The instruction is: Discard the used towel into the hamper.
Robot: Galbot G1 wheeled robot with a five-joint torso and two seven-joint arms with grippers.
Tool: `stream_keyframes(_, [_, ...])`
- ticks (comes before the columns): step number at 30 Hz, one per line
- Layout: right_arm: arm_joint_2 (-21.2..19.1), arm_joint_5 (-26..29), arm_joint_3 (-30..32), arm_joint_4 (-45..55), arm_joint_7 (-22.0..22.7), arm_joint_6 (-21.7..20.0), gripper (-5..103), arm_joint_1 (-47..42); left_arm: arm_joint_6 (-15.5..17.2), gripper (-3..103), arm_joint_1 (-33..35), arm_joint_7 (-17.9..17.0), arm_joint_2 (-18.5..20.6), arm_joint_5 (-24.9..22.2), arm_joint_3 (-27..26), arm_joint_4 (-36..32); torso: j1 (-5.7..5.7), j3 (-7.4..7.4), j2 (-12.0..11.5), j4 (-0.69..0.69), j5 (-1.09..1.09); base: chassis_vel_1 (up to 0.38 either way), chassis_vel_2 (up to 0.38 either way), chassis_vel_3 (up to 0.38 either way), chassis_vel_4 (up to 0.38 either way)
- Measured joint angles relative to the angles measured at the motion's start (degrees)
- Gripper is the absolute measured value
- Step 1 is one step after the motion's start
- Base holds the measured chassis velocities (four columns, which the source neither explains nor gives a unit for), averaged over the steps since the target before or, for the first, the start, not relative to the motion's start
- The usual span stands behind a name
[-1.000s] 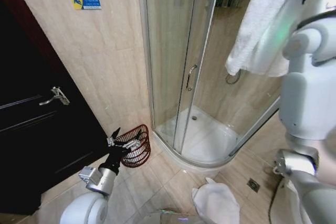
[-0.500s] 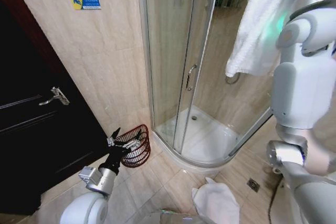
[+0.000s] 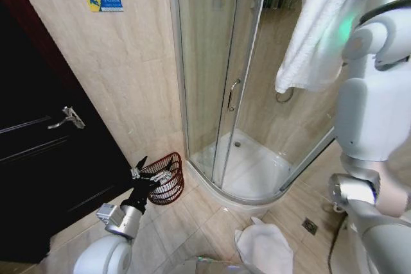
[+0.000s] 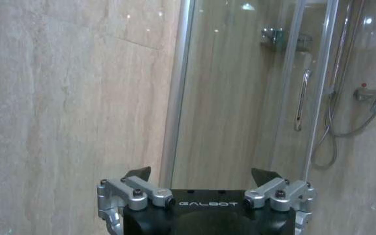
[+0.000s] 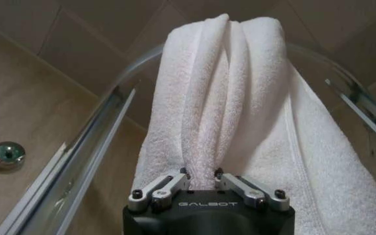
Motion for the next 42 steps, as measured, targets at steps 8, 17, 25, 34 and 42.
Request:
stream_keyframes(8, [-2.3,1.3,1.1,1.7,-0.7,1.3,11,-2.2,0.0,100,0.0,0.0,0.0,0.0,0.0,0.0,0.00,0.00,0.0,0.00,-0.01,0.000,0.000,0.000,0.000])
stream_keyframes(17, [-5.7,3.5,4.2,6.9,-1.9,4.6,11,-8.0,0.0,100,0.0,0.0,0.0,0.0,0.0,0.0,-0.01,-0.01,0.0,0.00,-0.01,0.000,0.000,0.000,0.000])
stream_keyframes(25, [-7.8,4.6,8.0,11.9,-2.3,7.0,11,-16.4,0.0,100,0.0,0.0,0.0,0.0,0.0,0.0,-0.01,-0.01,0.0,0.00,0.00,0.000,0.000,0.000,0.000])
stream_keyframes(34, [-8.3,4.6,14.2,20.0,-3.5,8.9,11,-33.4,0.0,100,0.0,0.0,0.0,0.0,0.0,0.0,-0.01,0.00,0.0,-0.01,0.01,0.000,0.000,0.000,0.000])
stream_keyframes(42, [-5.6,4.3,20.1,24.5,-3.8,10.6,11,-44.6,0.0,100,0.0,0.0,0.0,0.0,0.0,0.0,0.00,0.00,0.0,0.00,0.01,0.000,0.000,0.000,0.000])
